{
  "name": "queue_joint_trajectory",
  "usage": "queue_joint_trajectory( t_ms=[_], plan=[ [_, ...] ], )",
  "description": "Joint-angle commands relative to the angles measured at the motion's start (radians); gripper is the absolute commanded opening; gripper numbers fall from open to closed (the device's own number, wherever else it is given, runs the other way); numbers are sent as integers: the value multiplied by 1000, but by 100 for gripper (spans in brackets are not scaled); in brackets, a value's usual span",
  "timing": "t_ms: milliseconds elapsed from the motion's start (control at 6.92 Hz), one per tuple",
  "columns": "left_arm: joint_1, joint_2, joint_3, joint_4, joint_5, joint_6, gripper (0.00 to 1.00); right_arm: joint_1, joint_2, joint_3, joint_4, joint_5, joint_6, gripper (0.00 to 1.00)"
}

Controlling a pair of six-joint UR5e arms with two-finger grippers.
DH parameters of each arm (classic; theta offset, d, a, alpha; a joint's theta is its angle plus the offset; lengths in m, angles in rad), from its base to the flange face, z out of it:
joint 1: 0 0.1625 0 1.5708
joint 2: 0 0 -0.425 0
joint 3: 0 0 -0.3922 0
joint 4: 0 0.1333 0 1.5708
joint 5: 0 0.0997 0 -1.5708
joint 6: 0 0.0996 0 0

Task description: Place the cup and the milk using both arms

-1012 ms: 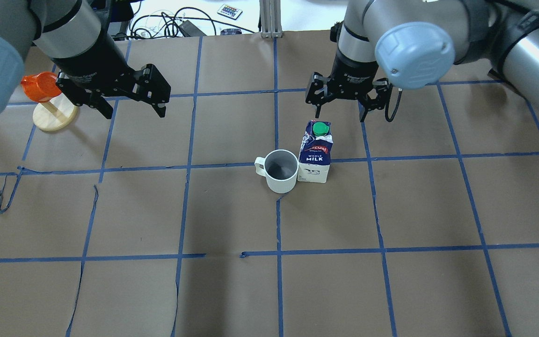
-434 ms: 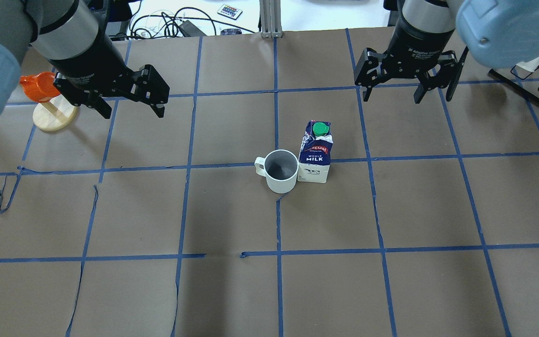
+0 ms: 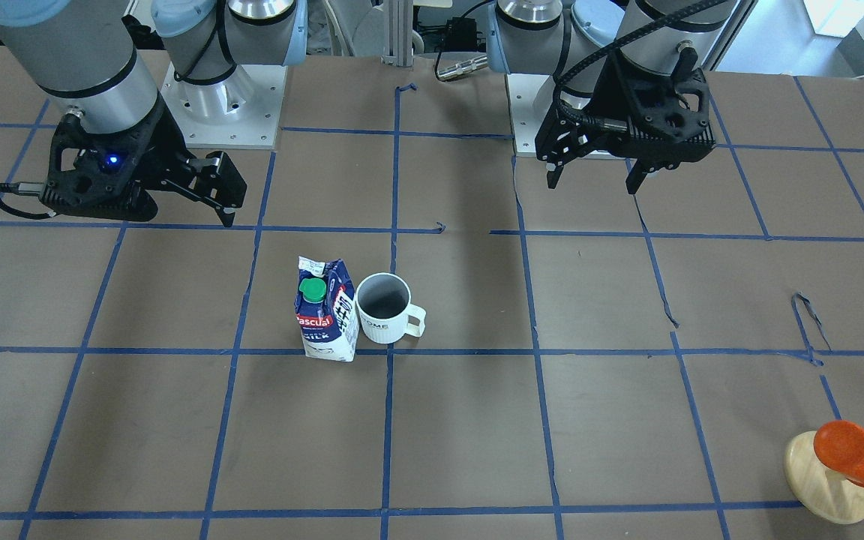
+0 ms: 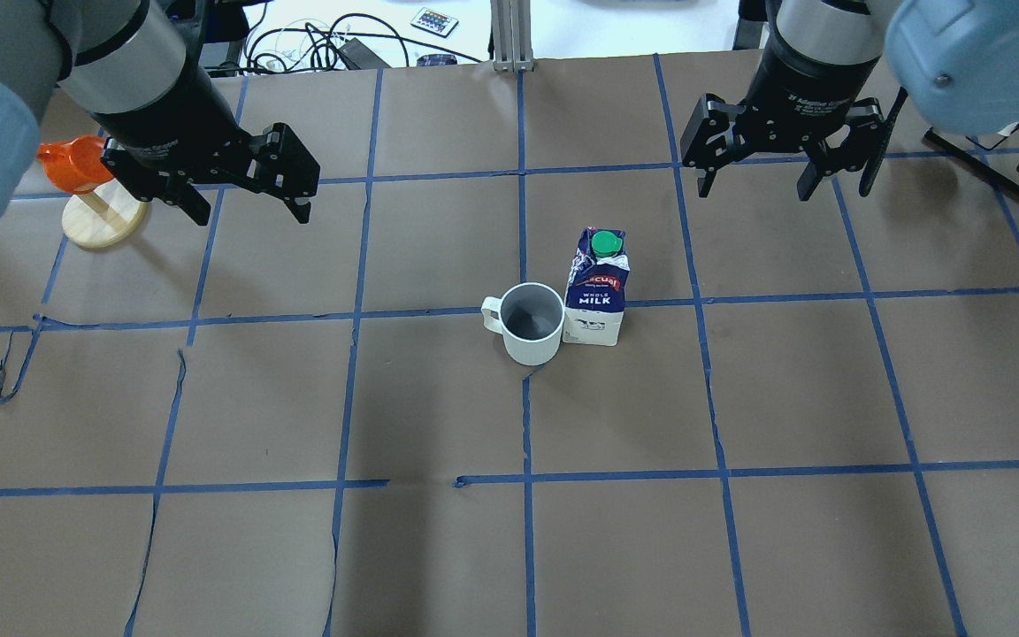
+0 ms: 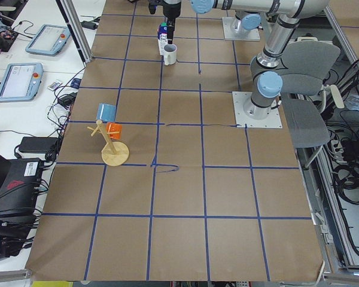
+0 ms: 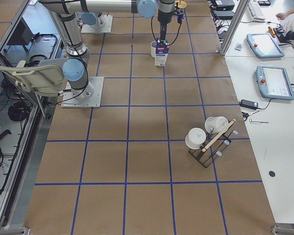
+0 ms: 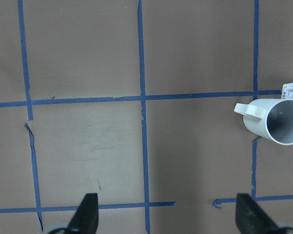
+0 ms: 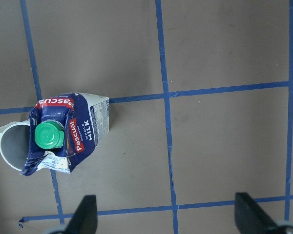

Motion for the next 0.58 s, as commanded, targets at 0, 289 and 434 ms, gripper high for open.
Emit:
queue_joint_trajectory(
  t_ms=[0,289,434],
  plan=[
    [0,0,0,-1,-1,0,100,-2,-2,1,17,0,-2,100],
    [2,0,1,0,-1,1,100,-2,-19,1,40,-3,0,100],
    [6,0,1,0,-3,1,100,-2,-19,1,40,-3,0,100]
  ],
)
